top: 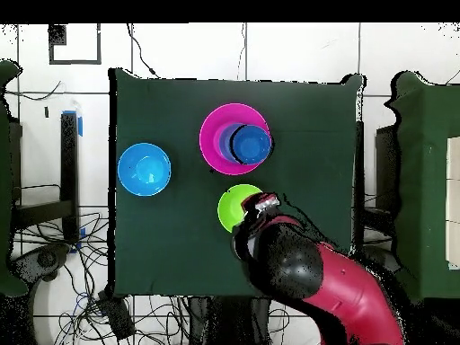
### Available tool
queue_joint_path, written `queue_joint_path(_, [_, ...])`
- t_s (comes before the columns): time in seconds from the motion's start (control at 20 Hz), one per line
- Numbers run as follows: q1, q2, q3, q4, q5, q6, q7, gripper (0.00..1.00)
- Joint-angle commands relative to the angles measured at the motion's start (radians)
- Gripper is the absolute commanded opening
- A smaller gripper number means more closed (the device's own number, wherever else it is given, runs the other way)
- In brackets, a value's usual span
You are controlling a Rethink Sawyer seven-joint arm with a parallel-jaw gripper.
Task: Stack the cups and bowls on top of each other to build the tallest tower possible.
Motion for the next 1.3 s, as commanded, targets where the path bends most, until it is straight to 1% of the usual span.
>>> queue_joint_path(0.05, [0.064, 0.102, 0.069, 0.119, 0.049, -0.105, 0.125, 0.0])
queue_joint_path(0.3, [0.076, 0.116, 0.046, 0.108, 0.041, -0.118, 0.107, 0.0])
queue_joint_path(0.35, [0.084, 0.117, 0.031, 0.102, 0.028, -0.123, 0.102, 1.0])
queue_joint_path(0.4, [0.089, 0.118, 0.021, 0.097, 0.015, -0.136, 0.102, 1.0])
queue_joint_path(0.45, [0.116, 0.123, -0.016, 0.082, -0.012, -0.165, 0.121, 1.0])
queue_joint_path(0.5, [0.121, 0.125, -0.022, 0.08, -0.015, -0.174, 0.124, 1.0])
queue_joint_path(0.65, [0.114, 0.123, -0.016, 0.075, 0.013, -0.117, 0.107, 1.0])
queue_joint_path(0.85, [0.114, 0.134, -0.004, 0.078, 0.036, -0.124, 0.12, 1.0])
queue_joint_path(1.05, [0.123, 0.176, 0.027, 0.087, 0.068, -0.188, 0.158, 1.0])
queue_joint_path(1.2, [0.155, 0.214, 0.03, 0.091, 0.096, -0.255, 0.209, 1.0])
queue_joint_path(1.3, [0.157, 0.22, 0.033, 0.093, 0.105, -0.265, 0.211, 1.0])
